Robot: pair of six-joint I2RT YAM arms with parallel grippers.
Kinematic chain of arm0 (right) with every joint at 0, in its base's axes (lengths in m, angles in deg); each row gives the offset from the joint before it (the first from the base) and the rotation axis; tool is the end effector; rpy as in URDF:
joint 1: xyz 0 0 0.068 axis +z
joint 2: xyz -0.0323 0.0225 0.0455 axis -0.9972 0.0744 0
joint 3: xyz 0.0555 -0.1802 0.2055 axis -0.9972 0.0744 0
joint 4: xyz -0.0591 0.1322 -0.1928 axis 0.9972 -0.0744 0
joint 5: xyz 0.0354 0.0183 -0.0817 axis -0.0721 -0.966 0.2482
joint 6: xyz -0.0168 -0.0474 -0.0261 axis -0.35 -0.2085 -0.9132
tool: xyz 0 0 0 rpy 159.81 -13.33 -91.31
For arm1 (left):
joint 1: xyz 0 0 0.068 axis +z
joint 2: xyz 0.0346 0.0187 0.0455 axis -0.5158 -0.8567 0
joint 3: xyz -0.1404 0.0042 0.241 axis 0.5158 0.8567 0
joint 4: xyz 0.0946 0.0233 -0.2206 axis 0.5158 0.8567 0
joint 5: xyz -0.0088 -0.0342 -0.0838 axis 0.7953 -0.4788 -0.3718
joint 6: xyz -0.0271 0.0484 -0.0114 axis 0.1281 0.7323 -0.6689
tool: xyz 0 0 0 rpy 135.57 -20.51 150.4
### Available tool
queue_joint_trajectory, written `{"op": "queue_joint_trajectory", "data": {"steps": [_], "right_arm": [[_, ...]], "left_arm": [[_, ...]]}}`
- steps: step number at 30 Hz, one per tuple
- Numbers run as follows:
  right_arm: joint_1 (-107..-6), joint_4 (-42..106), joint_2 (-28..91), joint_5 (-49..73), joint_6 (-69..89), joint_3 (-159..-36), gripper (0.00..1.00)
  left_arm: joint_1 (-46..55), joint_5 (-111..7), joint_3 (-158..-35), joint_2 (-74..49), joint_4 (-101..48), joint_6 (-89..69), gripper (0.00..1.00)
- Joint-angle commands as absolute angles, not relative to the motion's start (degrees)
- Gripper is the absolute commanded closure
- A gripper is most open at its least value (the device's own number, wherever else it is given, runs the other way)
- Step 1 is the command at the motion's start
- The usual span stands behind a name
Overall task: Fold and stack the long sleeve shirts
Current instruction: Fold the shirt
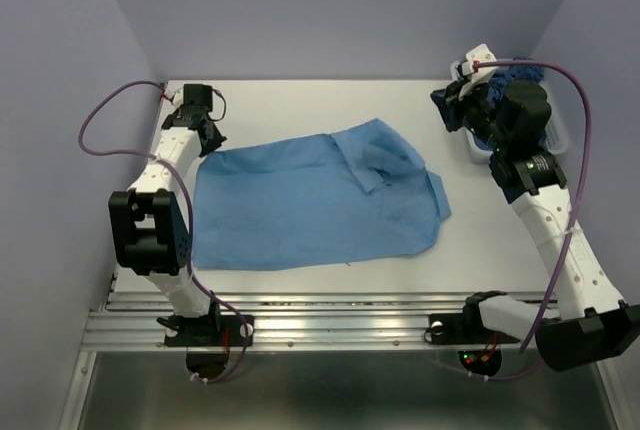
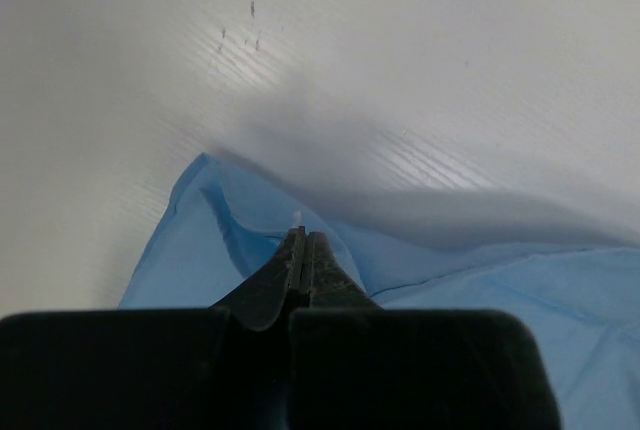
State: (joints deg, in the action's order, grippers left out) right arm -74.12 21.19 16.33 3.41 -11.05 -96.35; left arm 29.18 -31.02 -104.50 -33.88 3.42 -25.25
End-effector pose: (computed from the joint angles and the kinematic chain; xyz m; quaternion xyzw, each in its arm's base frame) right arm 0.2262 0.0577 0.4460 -0.2537 0.6798 0.0867 0.6827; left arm 0.3640 -0.0031 0.2947 -0.2428 0.8851 0.0043 0.3970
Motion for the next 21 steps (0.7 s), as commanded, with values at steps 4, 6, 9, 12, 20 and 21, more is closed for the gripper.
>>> {"op": "queue_joint_trajectory", "data": {"steps": [4,6,9,12,20,21], "right_arm": [[-74.31,14.95,13.0,5.42,-0.39,-94.25,0.99],[-74.31,14.16,13.09,6.29,1.99,-93.12,0.99],[-74.31,12.85,15.96,5.52,5.77,-89.77,0.61],[-74.31,8.28,22.73,1.4,7.89,-92.57,0.19],[-72.11,7.3,40.93,9.27,16.92,-93.54,0.0],[-72.11,7.12,43.82,14.16,18.42,-94.42,0.0]], "left_arm": [[25.34,-28.7,-99.05,-32.2,1.33,-26.68,1.0],[25.33,-27.73,-98.79,-32.82,2.12,-27.55,1.0],[25.33,-27.38,-98.08,-32.56,1.95,-27.99,1.0],[25.33,-27.55,-97.12,-32.38,1.33,-28.26,1.0],[25.25,-27.73,-96.5,-32.82,0.45,-28.96,1.0],[25.25,-27.73,-96.59,-33.26,0.37,-28.96,1.0]]}}
